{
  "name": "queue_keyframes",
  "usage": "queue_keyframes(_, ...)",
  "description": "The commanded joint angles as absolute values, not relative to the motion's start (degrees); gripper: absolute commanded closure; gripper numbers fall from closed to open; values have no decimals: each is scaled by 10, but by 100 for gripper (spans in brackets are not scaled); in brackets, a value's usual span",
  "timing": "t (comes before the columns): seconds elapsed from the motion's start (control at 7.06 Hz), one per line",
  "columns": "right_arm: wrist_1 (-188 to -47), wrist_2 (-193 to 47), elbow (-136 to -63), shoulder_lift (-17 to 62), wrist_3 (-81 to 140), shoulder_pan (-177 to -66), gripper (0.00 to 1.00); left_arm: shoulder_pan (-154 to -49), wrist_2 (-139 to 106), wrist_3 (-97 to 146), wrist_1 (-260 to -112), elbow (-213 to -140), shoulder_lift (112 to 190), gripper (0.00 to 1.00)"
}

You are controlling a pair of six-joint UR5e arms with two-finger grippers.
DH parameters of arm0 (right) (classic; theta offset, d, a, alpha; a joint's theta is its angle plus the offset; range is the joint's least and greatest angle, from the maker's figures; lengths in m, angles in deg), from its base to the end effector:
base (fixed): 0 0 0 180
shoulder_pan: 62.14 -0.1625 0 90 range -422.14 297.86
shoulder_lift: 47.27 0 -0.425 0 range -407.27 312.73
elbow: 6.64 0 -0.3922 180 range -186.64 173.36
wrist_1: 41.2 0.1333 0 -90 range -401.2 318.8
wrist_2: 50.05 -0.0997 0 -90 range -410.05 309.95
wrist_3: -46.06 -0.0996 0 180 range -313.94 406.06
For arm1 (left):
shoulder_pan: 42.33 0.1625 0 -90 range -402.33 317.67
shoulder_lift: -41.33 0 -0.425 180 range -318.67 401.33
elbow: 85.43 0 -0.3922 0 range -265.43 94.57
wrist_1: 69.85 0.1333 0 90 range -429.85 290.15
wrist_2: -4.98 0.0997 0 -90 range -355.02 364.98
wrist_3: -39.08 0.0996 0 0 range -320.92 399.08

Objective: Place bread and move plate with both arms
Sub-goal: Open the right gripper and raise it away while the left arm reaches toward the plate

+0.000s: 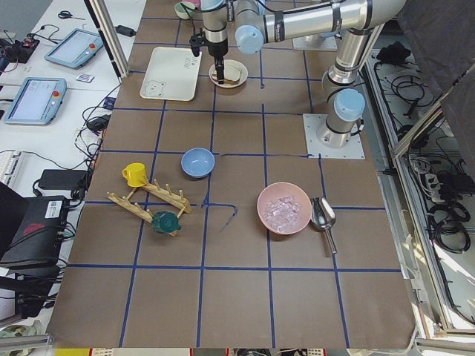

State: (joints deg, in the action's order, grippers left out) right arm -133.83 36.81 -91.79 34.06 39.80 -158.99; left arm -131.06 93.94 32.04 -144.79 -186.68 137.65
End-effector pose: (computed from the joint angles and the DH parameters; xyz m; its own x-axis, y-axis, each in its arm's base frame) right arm 0.2037 -0.5325 0.4550 -0.9986 -0.0090 -0.0522 -0.0104 0.9996 0.0266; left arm -0.1236 -0.5188 0.3627 -0.9893 -0.1452 0.0126 -0.1445 0.9885 0.0457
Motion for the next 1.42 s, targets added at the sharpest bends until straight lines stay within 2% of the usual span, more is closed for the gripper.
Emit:
queue_keyframes(0.0, -1279, 395, -882, 349, 407, -1586, 0, -1360, 934, 304, -1314, -1909, 1415, 0)
queue_keyframes(0.14, -1279, 440, -881, 350, 424, -1589, 0, -1384, 918, 303, -1279, -1911, 1440, 6)
queue_keyframes(0.28, -1279, 435, -887, 355, 424, -1588, 0, -1387, 879, 305, -1276, -1912, 1466, 22)
queue_keyframes(0.71, -1279, 396, -889, 360, 453, -1591, 0, -1417, 873, 306, -1226, -1912, 1527, 25)
queue_keyframes(0.99, -1279, 402, -896, 360, 454, -1583, 0, -1424, 872, 320, -1217, -1912, 1550, 33)
queue_keyframes(1.28, -1279, 407, -896, 364, 455, -1582, 0, -1431, 868, 321, -1216, -1912, 1560, 36)
